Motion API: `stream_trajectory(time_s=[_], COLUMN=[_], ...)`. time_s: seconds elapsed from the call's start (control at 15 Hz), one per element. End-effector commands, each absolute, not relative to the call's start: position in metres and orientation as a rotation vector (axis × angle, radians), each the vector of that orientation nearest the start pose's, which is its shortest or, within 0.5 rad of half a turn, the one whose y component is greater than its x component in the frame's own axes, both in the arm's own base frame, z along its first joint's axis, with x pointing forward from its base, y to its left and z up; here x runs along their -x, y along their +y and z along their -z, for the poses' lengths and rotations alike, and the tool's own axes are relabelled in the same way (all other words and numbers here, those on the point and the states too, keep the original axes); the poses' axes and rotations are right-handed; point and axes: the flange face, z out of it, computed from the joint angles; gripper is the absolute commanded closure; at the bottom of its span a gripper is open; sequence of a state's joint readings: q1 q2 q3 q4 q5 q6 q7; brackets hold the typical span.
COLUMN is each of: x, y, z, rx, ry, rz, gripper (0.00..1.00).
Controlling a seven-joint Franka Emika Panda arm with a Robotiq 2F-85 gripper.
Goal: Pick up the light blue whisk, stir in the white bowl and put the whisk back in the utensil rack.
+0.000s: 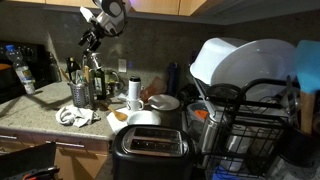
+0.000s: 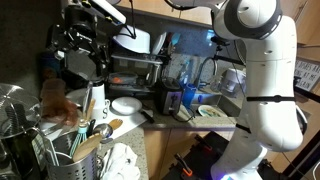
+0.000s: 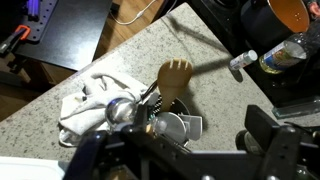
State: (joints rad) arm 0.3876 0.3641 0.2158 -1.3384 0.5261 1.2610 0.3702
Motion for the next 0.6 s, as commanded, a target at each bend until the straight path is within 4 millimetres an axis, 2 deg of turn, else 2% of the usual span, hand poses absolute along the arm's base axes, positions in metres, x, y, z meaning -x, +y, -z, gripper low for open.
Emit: stream_trajectory(time_s=[0.0, 0.07, 0.13, 0.53], x=[-0.48, -0.482, -0.483, -0.485], y=[0.397, 0.384, 0.381, 0.379], z=[-0.524, -0.528, -0.529, -0.53], rx=[2.528, 2.585, 2.579, 2.579], ry=[-0.49, -0.417, -0.418, -0.411], rz=[-0.993, -0.936, -0.935, -0.932], gripper=[0.0, 0.0, 0.0, 0.0])
